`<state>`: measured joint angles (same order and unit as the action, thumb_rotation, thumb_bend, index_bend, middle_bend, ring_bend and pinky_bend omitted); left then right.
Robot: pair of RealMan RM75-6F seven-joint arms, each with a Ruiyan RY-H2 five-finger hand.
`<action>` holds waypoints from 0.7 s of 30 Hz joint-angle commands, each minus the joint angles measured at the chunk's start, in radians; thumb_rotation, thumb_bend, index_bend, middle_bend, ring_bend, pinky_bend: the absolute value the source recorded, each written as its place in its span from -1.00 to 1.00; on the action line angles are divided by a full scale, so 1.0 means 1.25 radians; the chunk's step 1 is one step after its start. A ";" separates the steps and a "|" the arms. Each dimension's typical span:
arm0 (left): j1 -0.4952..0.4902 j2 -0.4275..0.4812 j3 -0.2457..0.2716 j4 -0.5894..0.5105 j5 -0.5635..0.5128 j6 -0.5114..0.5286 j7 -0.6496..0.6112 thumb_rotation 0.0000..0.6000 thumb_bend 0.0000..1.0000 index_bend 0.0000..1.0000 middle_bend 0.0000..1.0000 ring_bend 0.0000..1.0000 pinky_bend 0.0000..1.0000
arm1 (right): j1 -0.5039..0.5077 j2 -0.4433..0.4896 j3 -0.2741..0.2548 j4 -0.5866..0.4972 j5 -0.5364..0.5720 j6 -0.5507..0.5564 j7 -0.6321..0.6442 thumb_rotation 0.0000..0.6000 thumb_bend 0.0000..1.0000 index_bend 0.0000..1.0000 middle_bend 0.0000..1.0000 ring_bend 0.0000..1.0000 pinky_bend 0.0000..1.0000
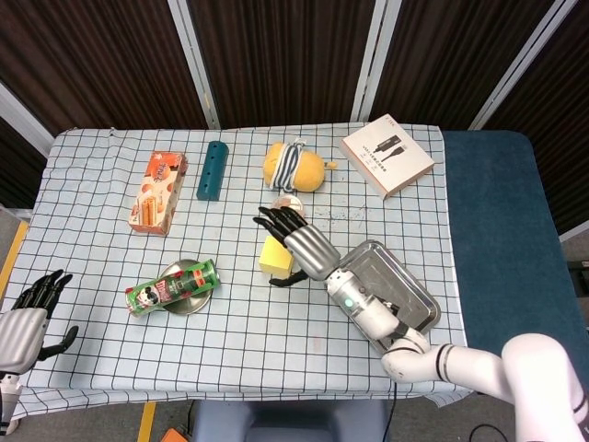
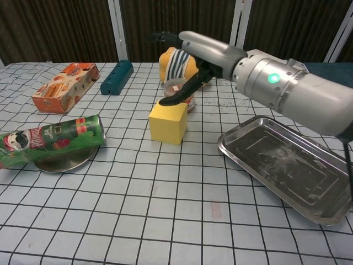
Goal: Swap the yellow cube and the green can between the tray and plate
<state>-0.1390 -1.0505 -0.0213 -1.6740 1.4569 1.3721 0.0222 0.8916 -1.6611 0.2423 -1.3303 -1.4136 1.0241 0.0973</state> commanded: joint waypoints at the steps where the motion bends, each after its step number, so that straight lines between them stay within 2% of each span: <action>1: 0.000 -0.005 -0.001 0.003 0.009 0.009 0.001 1.00 -0.25 -0.95 -1.00 -1.00 -0.66 | -0.171 0.187 -0.109 -0.173 -0.046 0.163 -0.129 1.00 -0.61 -1.00 -1.00 -1.00 -0.94; 3: 0.000 -0.014 -0.002 0.005 0.018 0.017 0.008 1.00 -0.25 -0.96 -1.00 -1.00 -0.66 | -0.247 0.269 -0.164 -0.245 -0.078 0.239 -0.173 1.00 -0.61 -1.00 -1.00 -1.00 -0.94; 6: -0.006 -0.025 0.002 -0.001 0.035 0.017 0.029 1.00 -0.25 -0.99 -1.00 -1.00 -0.66 | -0.326 0.321 -0.206 -0.267 -0.101 0.322 -0.192 1.00 -0.61 -1.00 -1.00 -1.00 -0.94; 10: -0.022 -0.026 0.004 -0.029 0.055 0.004 0.063 1.00 -0.25 -1.00 -1.00 -1.00 -0.65 | -0.411 0.361 -0.241 -0.273 -0.103 0.397 -0.202 1.00 -0.61 -1.00 -1.00 -1.00 -0.94; 14: -0.036 -0.023 0.001 -0.065 0.069 -0.003 0.107 1.00 -0.25 -1.00 -1.00 -1.00 -0.65 | -0.469 0.386 -0.254 -0.256 -0.086 0.428 -0.175 1.00 -0.70 -1.00 -1.00 -1.00 -0.95; 17: -0.048 -0.023 0.001 -0.100 0.068 -0.023 0.114 1.00 -0.25 -1.00 -1.00 -1.00 -0.69 | -0.500 0.390 -0.244 -0.243 -0.072 0.450 -0.118 1.00 -0.79 -1.00 -1.00 -1.00 -0.95; 21: -0.074 -0.040 -0.005 -0.126 0.062 -0.058 0.138 1.00 -0.28 -1.00 -1.00 -1.00 -0.77 | -0.535 0.385 -0.228 -0.213 -0.073 0.488 -0.031 1.00 -0.80 -1.00 -1.00 -1.00 -0.96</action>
<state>-0.2173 -1.0902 -0.0227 -1.8170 1.5389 1.3165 0.1792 0.2583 -1.1793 -0.0556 -1.6242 -1.5097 1.5972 -0.0052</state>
